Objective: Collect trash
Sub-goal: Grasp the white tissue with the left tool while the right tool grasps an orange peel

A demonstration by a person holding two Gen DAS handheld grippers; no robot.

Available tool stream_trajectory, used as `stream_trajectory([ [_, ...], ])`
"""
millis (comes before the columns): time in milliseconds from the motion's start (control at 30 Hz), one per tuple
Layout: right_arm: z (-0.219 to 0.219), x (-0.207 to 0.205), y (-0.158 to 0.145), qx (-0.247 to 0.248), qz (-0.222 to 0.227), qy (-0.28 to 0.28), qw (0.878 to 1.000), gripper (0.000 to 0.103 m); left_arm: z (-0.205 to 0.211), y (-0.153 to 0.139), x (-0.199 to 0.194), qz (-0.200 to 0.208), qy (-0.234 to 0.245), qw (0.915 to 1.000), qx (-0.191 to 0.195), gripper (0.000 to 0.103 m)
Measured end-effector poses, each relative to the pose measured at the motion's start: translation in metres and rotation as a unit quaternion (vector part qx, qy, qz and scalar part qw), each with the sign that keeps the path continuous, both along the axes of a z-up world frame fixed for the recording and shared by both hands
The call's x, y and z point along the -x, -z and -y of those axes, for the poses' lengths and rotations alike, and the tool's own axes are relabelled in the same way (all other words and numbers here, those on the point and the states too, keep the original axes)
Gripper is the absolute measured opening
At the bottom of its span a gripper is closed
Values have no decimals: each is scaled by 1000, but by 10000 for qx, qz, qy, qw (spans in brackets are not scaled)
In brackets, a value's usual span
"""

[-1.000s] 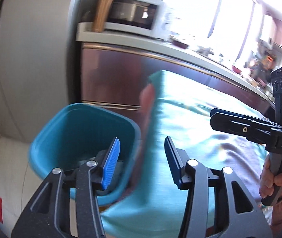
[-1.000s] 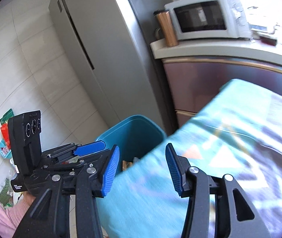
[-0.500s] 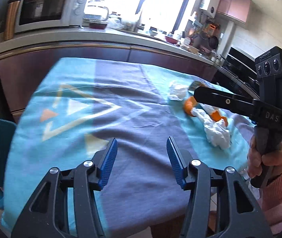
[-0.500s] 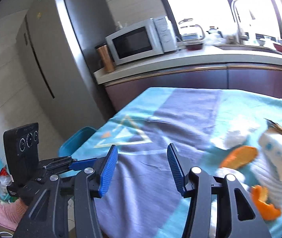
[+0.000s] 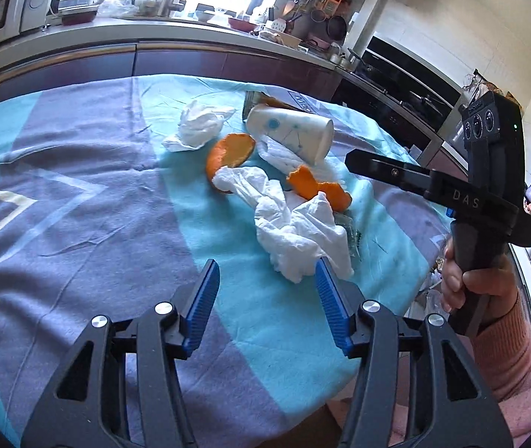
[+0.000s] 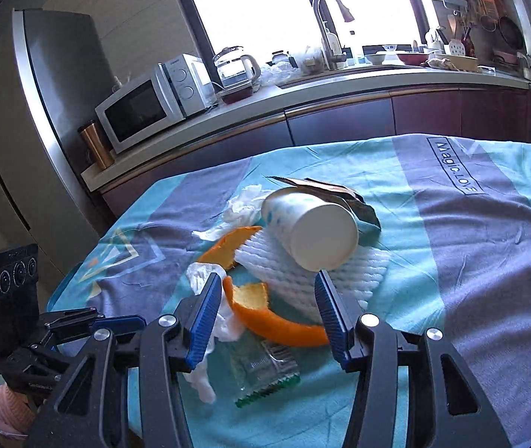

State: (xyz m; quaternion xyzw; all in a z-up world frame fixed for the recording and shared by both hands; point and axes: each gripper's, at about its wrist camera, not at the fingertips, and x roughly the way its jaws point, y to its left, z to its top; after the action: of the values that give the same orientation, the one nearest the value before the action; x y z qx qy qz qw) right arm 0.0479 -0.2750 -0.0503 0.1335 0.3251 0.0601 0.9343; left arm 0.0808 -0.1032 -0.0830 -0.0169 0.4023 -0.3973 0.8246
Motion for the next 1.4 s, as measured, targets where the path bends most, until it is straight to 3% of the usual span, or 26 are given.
stream_trajectory([
  [500,-15,-7,20,166,-219,-552,9981,50,30,10,-22,-445,71,9990,-62,55],
  [633,-14,-6,23,121,-242,-590,9979,48,33,11,-23,-431,34,9990,-123,42],
  [867,-10,-4,23,101,-270,-603,9978,33,30,13,-23,-451,4,9989,-131,18],
  [1067,-18,-2,19,243,-241,-695,9970,17,21,11,-18,-355,-55,9993,-129,16],
  [1400,-23,2,5,212,-42,-704,9973,13,-17,-8,-8,-76,-266,9996,12,15],
])
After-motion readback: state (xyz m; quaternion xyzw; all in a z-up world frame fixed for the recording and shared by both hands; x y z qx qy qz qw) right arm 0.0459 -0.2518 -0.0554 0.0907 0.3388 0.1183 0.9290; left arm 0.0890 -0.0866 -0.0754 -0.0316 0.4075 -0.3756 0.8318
